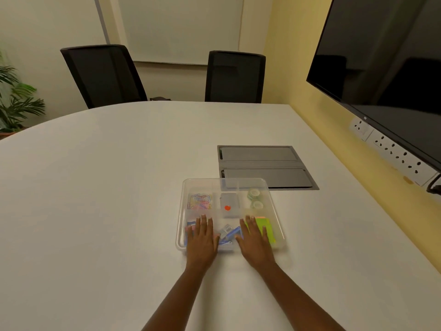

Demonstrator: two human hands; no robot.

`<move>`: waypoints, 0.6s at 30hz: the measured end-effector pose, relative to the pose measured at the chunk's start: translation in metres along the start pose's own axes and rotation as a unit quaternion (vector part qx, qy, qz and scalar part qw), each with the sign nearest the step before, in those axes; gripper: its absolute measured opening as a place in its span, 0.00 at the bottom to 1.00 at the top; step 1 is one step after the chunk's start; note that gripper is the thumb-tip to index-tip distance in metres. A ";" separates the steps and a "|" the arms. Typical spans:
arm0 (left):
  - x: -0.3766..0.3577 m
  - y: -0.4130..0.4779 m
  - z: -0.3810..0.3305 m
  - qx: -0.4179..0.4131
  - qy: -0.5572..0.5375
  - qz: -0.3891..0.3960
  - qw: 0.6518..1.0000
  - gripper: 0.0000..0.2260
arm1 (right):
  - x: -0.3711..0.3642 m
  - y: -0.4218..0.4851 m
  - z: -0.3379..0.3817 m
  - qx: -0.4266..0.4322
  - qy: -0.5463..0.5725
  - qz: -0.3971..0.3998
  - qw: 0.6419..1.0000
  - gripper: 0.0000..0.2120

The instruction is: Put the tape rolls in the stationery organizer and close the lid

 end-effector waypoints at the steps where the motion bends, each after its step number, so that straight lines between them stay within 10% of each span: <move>1: -0.003 -0.003 -0.004 0.005 0.002 0.007 1.000 0.24 | -0.003 -0.002 0.005 0.003 -0.005 0.003 1.000 0.26; 8: -0.006 -0.031 -0.023 0.013 -0.019 -0.032 0.999 0.29 | 0.000 -0.031 0.027 -0.014 -0.066 -0.080 0.995 0.30; 18: -0.011 -0.029 -0.015 -0.002 0.002 -0.008 1.000 0.24 | -0.018 -0.025 0.016 0.008 -0.033 0.018 0.999 0.29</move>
Point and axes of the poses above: each hand's wrist, its own y-axis towards the middle knuckle, its own x-axis out of the back of the hand, z = x × y, the point moved 2 cm from there along y, towards the middle knuckle, and after that the axes turned 12 degrees about z, right-handed, at the moved point
